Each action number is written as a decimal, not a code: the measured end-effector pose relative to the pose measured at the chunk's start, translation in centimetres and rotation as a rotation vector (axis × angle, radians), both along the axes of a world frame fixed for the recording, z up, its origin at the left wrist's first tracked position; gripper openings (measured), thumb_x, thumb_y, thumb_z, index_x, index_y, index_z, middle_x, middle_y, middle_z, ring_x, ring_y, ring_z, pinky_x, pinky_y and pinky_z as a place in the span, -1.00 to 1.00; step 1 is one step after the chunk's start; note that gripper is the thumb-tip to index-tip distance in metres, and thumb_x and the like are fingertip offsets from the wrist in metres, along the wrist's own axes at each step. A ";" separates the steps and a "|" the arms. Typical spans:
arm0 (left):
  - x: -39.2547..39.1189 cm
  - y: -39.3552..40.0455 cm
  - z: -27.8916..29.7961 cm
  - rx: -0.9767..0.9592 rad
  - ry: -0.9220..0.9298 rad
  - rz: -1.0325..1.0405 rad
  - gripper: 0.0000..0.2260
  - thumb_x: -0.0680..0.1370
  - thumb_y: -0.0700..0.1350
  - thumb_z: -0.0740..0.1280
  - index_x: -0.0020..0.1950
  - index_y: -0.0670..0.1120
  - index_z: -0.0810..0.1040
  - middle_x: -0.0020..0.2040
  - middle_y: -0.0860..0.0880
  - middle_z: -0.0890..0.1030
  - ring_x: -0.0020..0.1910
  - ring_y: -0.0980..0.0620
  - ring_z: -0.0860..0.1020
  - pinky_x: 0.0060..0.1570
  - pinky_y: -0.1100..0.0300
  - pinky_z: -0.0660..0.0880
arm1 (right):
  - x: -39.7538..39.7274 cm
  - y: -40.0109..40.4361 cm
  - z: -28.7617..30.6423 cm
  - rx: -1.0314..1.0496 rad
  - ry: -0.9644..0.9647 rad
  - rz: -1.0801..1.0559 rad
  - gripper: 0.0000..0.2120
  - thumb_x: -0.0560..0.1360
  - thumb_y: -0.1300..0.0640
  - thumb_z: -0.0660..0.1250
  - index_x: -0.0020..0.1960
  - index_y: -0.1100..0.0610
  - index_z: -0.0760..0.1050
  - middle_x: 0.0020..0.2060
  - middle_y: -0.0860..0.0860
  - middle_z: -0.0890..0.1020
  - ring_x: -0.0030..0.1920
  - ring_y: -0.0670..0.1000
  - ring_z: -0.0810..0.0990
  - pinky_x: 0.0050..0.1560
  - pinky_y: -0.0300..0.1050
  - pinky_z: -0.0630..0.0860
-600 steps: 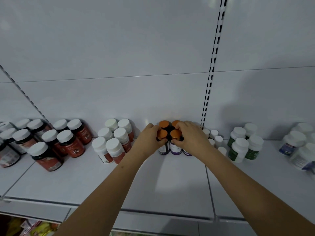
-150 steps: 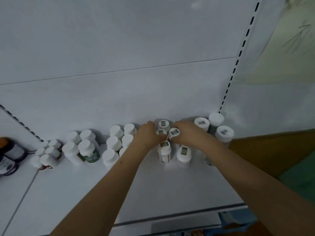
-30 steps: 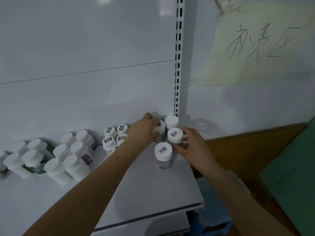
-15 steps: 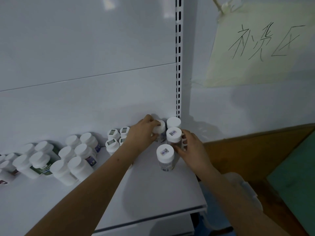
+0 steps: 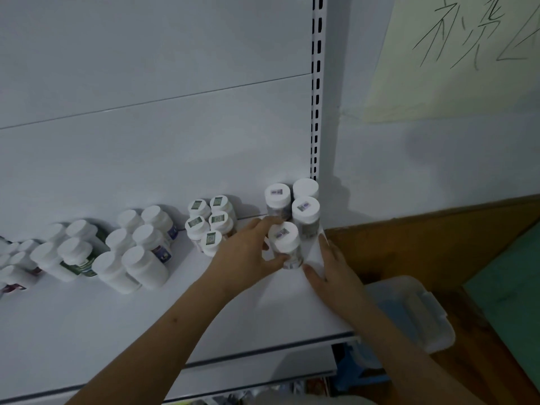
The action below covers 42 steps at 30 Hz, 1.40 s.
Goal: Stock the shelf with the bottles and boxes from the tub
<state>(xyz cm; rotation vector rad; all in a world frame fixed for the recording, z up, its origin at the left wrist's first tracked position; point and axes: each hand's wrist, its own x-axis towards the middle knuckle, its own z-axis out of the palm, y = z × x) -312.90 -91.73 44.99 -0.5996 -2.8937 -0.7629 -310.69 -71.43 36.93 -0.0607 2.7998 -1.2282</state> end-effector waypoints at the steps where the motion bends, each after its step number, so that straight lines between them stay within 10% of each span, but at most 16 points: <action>1: -0.2 -0.1 -0.2 0.042 -0.003 0.031 -0.44 0.41 0.12 0.46 0.38 0.12 0.39 0.18 0.15 0.51 -0.11 0.23 0.54 -0.11 0.18 0.59 | 0.0 0.0 0.1 0.013 -0.004 -0.004 -0.28 0.61 -0.14 0.19 0.61 -0.03 -0.14 0.57 0.00 0.08 0.44 0.03 0.32 0.23 -0.22 0.33; 42: -3.5 2.4 -2.8 0.181 0.022 0.238 -0.28 0.43 0.05 0.48 0.50 0.05 0.20 0.21 -0.02 0.46 -0.03 0.03 0.61 0.00 0.00 0.59 | -0.2 -0.5 0.1 0.021 0.027 -0.080 -0.24 0.57 -0.16 0.22 0.61 -0.02 -0.11 0.42 0.06 0.32 0.17 0.04 0.53 0.09 -0.10 0.52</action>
